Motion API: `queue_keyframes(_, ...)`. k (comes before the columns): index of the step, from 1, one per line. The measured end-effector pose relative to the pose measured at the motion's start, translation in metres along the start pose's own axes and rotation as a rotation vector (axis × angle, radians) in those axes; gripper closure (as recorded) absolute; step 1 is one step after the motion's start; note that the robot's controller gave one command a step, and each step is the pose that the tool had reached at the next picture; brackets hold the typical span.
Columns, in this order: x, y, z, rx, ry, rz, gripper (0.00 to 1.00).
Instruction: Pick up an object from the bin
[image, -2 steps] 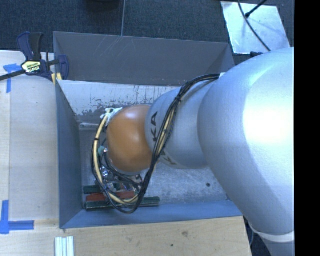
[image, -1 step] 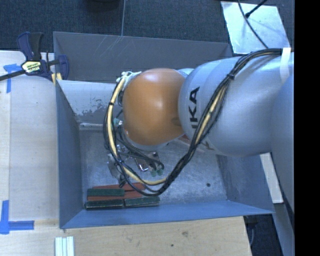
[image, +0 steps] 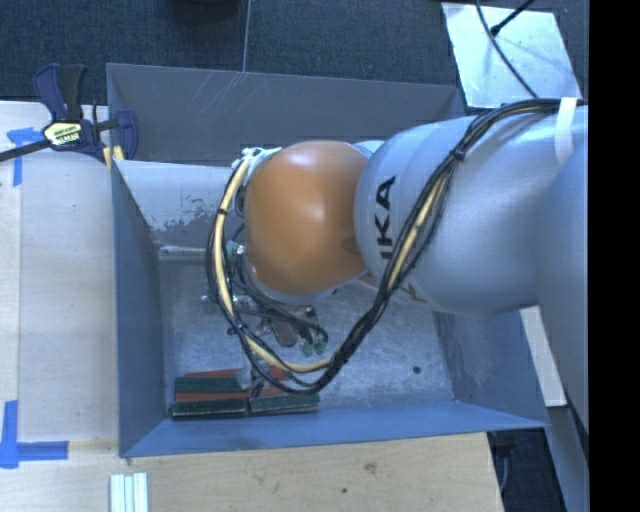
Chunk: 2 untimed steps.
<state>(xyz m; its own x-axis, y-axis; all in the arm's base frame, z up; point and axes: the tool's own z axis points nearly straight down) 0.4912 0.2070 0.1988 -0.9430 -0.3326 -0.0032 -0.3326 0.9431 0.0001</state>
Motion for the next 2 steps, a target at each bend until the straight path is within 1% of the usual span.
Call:
queue_keyframes(1,-0.014,0.028,0.104,0.000,0.008,0.042,0.00)
queue_keyframes(2,-0.024,-0.022,0.127,-0.001,0.000,-0.313,0.00)
